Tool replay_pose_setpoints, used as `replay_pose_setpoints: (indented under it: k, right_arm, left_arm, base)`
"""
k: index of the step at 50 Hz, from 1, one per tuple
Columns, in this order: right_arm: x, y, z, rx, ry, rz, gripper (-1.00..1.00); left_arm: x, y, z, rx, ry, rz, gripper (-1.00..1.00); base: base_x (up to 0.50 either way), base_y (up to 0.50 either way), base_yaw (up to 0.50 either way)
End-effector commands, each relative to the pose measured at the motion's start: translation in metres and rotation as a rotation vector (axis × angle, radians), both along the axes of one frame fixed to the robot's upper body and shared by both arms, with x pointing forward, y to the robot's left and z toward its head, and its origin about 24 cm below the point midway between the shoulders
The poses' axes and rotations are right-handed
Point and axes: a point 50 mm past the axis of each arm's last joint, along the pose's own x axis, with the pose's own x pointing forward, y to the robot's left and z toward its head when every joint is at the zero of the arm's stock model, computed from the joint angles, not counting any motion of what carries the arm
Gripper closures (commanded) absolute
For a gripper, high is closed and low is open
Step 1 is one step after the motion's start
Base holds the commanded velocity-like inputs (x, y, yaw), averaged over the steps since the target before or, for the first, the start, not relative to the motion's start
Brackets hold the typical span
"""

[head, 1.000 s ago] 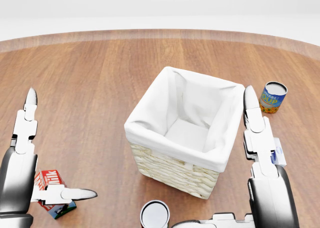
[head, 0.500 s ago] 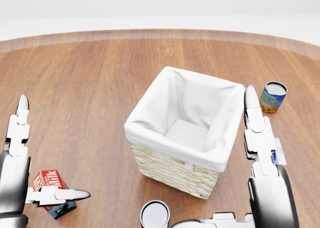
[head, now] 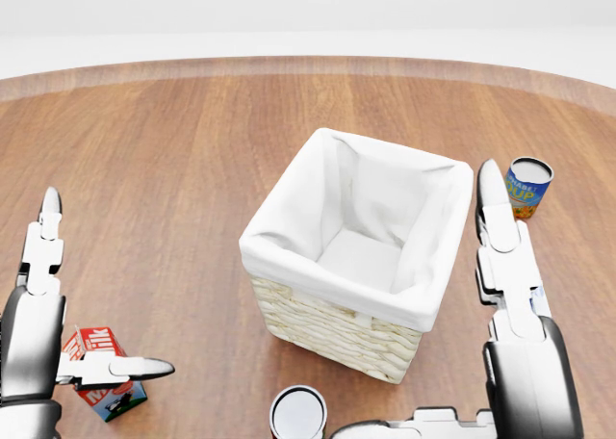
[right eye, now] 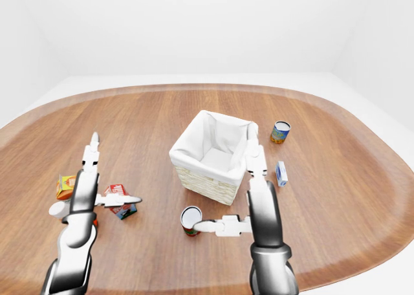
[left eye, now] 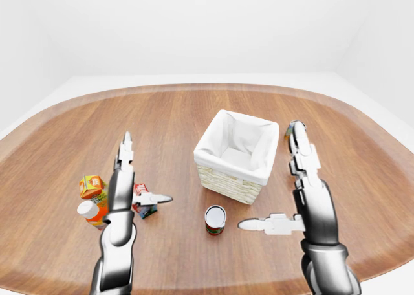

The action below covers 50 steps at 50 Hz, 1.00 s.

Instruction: Pick the milk and place it in the basket.

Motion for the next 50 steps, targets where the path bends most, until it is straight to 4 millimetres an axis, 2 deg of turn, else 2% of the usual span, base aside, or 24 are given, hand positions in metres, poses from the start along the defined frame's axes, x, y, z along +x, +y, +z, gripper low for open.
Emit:
replay_pose_setpoints:
  k: [1, 12, 33, 50]
  right_arm:
    - [-0.001, -0.001, 0.002, 0.005, -0.010, -0.002, -1.00]
    - [0.000, 0.000, 0.000, 0.008, -0.002, 0.001, -1.00]
    - [0.000, 0.001, -0.001, 0.006, 0.002, 0.005, -1.00]
    - [0.000, 0.002, -0.001, 0.004, 0.006, 0.010, -1.00]
  left_arm:
    - [0.007, 0.004, -0.009, 0.000, 0.029, 0.021, -1.00]
    - [0.009, 0.014, -0.025, 0.002, 0.085, 0.076, -1.00]
    - [0.010, 0.023, -0.036, 0.020, 0.124, 0.123, -1.00]
    - [0.025, 0.035, -0.057, 0.029, 0.198, 0.192, -1.00]
  base:
    - [0.00, 0.00, 0.00]
    - [0.00, 0.00, 0.00]
    - [0.00, 0.00, 0.00]
    - [0.00, 0.00, 0.00]
